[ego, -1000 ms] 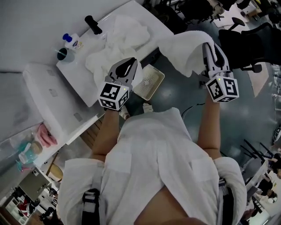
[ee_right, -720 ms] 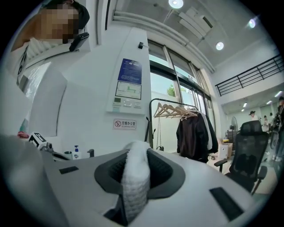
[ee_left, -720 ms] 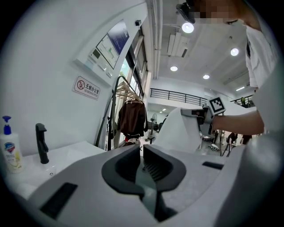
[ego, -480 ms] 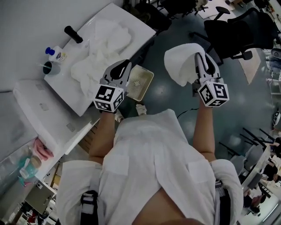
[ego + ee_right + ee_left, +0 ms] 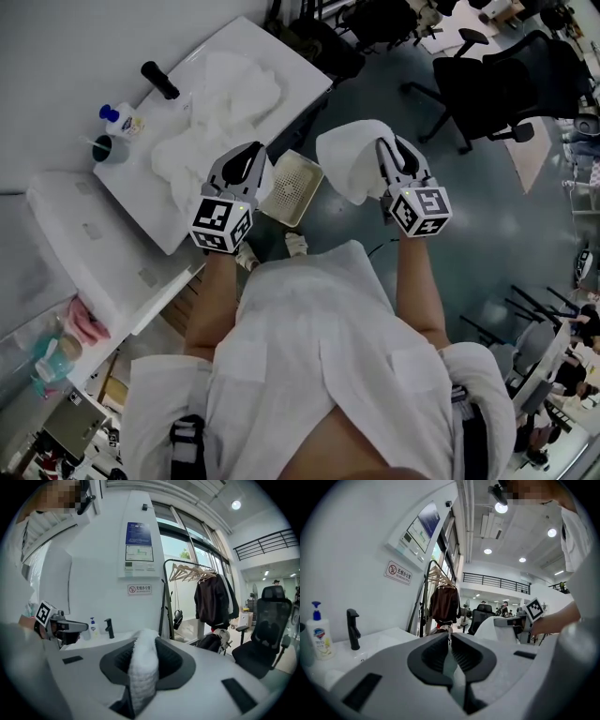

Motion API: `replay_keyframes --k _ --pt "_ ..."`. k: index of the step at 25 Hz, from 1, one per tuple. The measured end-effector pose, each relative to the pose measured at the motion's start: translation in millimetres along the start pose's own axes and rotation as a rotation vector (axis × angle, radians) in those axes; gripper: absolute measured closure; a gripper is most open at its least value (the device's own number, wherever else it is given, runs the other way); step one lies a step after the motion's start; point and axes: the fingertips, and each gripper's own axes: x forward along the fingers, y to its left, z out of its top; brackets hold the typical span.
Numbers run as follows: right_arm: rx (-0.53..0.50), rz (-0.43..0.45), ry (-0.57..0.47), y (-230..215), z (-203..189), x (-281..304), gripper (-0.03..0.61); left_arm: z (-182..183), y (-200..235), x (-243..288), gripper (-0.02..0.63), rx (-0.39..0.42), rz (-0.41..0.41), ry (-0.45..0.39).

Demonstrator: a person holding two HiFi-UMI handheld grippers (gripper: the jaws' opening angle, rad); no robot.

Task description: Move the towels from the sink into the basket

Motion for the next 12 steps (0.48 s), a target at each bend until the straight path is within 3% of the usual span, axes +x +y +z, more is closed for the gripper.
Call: replay_keyframes --k 12 --pt "-0.006 0.129 0.17 51 -58 39 0.485 -7 27 -47 0.584 -0.019 0.106 -0.002"
